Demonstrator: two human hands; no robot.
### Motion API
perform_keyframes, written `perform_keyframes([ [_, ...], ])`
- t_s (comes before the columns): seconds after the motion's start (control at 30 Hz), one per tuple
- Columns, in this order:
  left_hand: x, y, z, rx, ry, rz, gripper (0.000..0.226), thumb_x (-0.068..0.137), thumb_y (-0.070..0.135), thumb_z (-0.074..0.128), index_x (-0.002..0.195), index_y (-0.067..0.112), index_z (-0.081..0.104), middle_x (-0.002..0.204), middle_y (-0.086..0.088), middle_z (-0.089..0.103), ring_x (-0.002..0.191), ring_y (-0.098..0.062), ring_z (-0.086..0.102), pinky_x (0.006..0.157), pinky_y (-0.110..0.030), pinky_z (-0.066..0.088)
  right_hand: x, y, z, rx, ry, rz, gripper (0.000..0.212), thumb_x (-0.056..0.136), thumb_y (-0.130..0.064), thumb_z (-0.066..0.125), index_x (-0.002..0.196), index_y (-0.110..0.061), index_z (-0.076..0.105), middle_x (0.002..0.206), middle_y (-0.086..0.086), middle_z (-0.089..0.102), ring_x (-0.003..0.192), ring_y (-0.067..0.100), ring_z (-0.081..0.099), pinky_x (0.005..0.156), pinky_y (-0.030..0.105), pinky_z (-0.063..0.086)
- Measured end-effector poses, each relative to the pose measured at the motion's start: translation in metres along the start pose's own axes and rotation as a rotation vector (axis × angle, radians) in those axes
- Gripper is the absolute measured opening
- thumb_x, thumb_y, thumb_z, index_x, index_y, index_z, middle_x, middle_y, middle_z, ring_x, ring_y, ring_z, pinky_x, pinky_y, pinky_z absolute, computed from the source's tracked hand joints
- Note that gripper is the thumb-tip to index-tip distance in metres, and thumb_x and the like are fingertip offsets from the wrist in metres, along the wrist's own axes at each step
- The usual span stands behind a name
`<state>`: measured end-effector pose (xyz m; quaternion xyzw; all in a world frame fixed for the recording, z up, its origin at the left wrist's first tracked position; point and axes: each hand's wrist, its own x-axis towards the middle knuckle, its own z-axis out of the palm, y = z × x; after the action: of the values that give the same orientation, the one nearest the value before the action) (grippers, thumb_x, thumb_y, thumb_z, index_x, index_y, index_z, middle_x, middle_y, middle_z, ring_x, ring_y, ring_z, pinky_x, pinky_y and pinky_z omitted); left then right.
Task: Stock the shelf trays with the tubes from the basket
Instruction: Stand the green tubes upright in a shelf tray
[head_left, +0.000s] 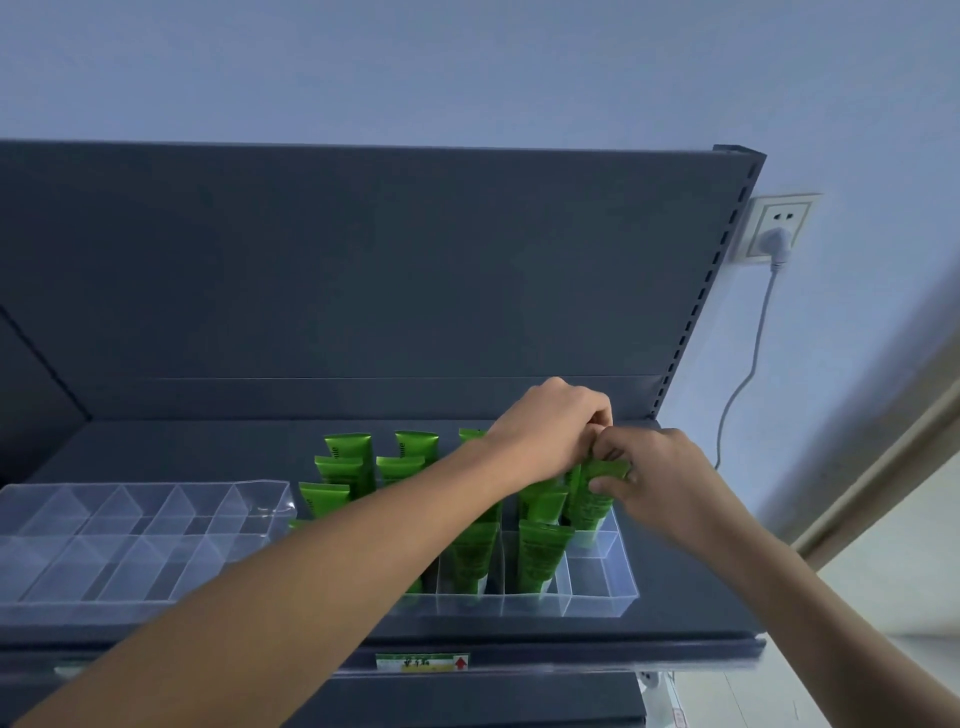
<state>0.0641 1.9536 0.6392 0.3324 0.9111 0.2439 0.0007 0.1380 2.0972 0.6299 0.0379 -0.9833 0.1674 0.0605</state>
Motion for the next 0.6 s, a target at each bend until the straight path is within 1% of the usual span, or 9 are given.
perform_keyframes([
  [0.07, 0.0, -0.004, 0.002, -0.016, 0.024, 0.008, 0.02, 0.097, 0.019, 0.053, 0.091, 0.027, 0.07, 0.084, 0.003, 0.07, 0.076, -0.02, 0.065, 0.067, -0.041, 0.057, -0.001, -0.001, -0.003, -0.006, -0.017, -0.004, 0.02, 0.08, -0.027, 0.076, 0.097, -0.026, 0.066, 0.092, -0.014, 0.064, 0.083, 0.009, 0.05, 0.073, 0.028, 0.04],
  [0.17, -0.001, -0.009, 0.005, -0.037, 0.07, 0.019, 0.018, 0.099, 0.024, 0.054, 0.099, 0.03, 0.072, 0.091, 0.004, 0.073, 0.084, -0.021, 0.067, 0.073, -0.041, 0.057, -0.003, -0.002, -0.008, 0.053, 0.008, -0.006, 0.022, 0.075, -0.022, 0.08, 0.092, -0.026, 0.068, 0.092, -0.015, 0.069, 0.089, 0.008, 0.064, 0.078, 0.03, 0.049],
  [0.27, -0.007, -0.011, 0.002, -0.039, 0.132, 0.021, 0.02, 0.099, 0.022, 0.052, 0.107, 0.026, 0.07, 0.098, 0.004, 0.073, 0.09, -0.021, 0.067, 0.075, -0.04, 0.056, -0.006, -0.008, -0.016, 0.097, 0.067, -0.028, 0.022, 0.073, -0.022, 0.083, 0.089, -0.026, 0.069, 0.083, -0.016, 0.069, 0.081, 0.004, 0.065, 0.078, 0.033, 0.054],
  [0.33, -0.017, -0.013, -0.008, -0.038, 0.196, 0.026, 0.018, 0.099, 0.021, 0.054, 0.109, 0.022, 0.069, 0.101, 0.005, 0.073, 0.094, -0.019, 0.067, 0.078, -0.04, 0.055, -0.005, -0.018, -0.022, 0.097, 0.116, -0.041, 0.02, 0.074, -0.026, 0.082, 0.089, -0.028, 0.069, 0.082, -0.016, 0.069, 0.081, 0.002, 0.065, 0.077, 0.032, 0.055],
  [0.4, -0.034, -0.02, -0.023, -0.043, 0.264, 0.022, 0.016, 0.097, 0.022, 0.058, 0.11, 0.021, 0.067, 0.104, 0.005, 0.072, 0.097, -0.016, 0.067, 0.08, -0.039, 0.055, -0.002, -0.033, -0.027, 0.083, 0.145, -0.053, 0.019, 0.076, -0.03, 0.08, 0.09, -0.029, 0.068, 0.084, -0.016, 0.07, 0.083, 0.002, 0.065, 0.078, 0.031, 0.055],
  [0.47, -0.057, -0.032, -0.042, -0.036, 0.296, -0.008, 0.018, 0.096, 0.023, 0.061, 0.113, 0.022, 0.065, 0.107, 0.009, 0.071, 0.099, -0.011, 0.066, 0.082, -0.038, 0.056, 0.001, -0.056, -0.028, 0.064, 0.157, -0.053, 0.018, 0.078, -0.033, 0.077, 0.092, -0.031, 0.066, 0.088, -0.017, 0.069, 0.087, 0.003, 0.065, 0.08, 0.032, 0.054],
  [0.6, -0.119, -0.07, -0.09, 0.02, 0.346, -0.068, 0.018, 0.094, 0.025, 0.062, 0.112, 0.024, 0.063, 0.108, 0.012, 0.069, 0.101, -0.008, 0.065, 0.086, -0.036, 0.055, 0.005, -0.124, -0.019, 0.017, 0.15, -0.102, 0.016, 0.083, -0.036, 0.07, 0.098, -0.033, 0.064, 0.097, -0.018, 0.066, 0.094, 0.005, 0.062, 0.082, 0.033, 0.053],
])
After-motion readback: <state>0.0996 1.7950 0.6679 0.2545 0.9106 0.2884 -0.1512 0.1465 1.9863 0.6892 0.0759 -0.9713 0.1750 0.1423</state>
